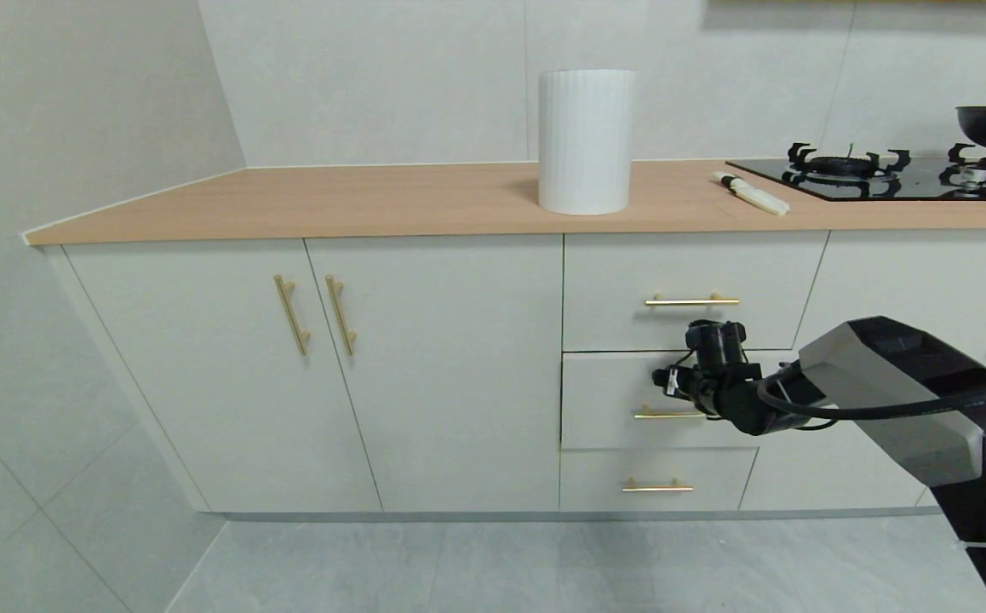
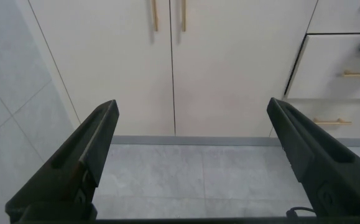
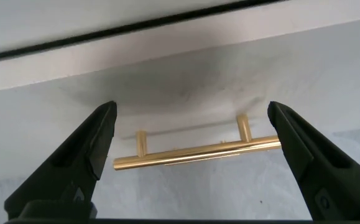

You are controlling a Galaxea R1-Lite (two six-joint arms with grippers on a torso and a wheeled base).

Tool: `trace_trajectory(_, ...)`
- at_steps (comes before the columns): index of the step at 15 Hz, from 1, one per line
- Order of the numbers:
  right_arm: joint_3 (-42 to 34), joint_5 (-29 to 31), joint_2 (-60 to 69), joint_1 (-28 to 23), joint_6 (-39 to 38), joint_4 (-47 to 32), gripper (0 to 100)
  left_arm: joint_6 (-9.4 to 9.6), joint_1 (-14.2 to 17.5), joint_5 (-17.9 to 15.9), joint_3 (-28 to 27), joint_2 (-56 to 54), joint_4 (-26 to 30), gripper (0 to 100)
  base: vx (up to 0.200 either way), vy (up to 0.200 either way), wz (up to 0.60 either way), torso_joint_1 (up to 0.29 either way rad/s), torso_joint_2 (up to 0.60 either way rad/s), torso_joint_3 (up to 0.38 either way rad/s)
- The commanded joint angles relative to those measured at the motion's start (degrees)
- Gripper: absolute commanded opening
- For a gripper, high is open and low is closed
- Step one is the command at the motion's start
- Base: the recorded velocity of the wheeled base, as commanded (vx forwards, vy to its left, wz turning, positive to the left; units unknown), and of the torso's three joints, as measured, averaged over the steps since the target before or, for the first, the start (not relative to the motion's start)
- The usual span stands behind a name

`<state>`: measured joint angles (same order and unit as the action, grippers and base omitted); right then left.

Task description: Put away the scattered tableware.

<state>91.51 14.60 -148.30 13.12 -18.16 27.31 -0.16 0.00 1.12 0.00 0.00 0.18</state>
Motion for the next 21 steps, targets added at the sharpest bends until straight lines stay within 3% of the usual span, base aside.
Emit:
trace_trajectory(1,1.47,0.07,-0.76,-0.02,-0.21,-0.06,100,-0.02,0.00,0.02,0.00,0.00,-0.01,100,0.000,0.000,0.00,0.000,0.00,0.000)
trace_trajectory(16,7.10,4.38,-3.49,-1.52,-1.96,-0.32,100,-0.02,0.00,0.02,0.00,0.00,-0.01,100,0.000,0.000,0.00,0.000,0.00,0.000)
trace_trajectory(18,4.11,4.29,-1.12,-1.43,-1.96,-0.50,100,-0.02,0.00,0.02,0.00,0.00,-0.01,100,0.000,0.000,0.00,0.000,0.00,0.000)
trace_trajectory(21,-10.22,1.92,10.93,0.59,-1.61,-0.50,100,-0.02,0.00,0.02,0.00,0.00,-0.01,100,0.000,0.000,0.00,0.000,0.00,0.000)
